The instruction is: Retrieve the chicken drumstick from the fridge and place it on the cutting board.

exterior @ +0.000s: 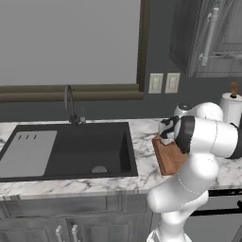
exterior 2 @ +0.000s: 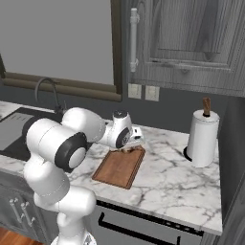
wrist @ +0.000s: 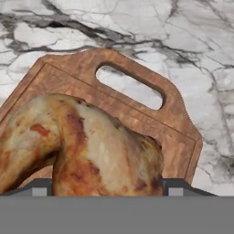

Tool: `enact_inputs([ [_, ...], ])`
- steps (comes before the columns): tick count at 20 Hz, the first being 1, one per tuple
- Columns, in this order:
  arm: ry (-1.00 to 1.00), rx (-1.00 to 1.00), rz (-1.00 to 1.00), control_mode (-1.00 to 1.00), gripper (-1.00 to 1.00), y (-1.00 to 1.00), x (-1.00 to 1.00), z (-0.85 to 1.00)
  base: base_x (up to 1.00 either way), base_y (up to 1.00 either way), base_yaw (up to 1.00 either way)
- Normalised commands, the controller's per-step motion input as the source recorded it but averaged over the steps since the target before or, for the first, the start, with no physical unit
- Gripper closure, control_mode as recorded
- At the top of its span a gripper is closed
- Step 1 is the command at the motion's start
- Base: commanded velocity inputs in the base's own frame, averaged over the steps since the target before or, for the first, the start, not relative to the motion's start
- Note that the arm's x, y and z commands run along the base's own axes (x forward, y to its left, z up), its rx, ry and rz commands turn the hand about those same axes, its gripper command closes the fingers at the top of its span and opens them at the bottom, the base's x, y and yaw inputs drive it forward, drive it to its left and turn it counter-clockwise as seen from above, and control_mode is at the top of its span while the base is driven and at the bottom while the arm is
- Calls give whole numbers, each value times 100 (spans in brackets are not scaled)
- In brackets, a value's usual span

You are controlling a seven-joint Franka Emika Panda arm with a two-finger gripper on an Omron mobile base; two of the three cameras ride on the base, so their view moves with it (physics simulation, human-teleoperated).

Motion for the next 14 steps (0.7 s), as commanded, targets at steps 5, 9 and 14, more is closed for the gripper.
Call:
enact_inputs([
  [5, 0, 0, 0, -100, -100, 0, 4, -9, 0, 0, 0],
  [9, 0, 0, 0, -100, -100, 0, -9, 0, 0, 0, 0],
  [14, -8, 2, 0, -100, -100, 0, -68, 24, 0, 0, 0],
])
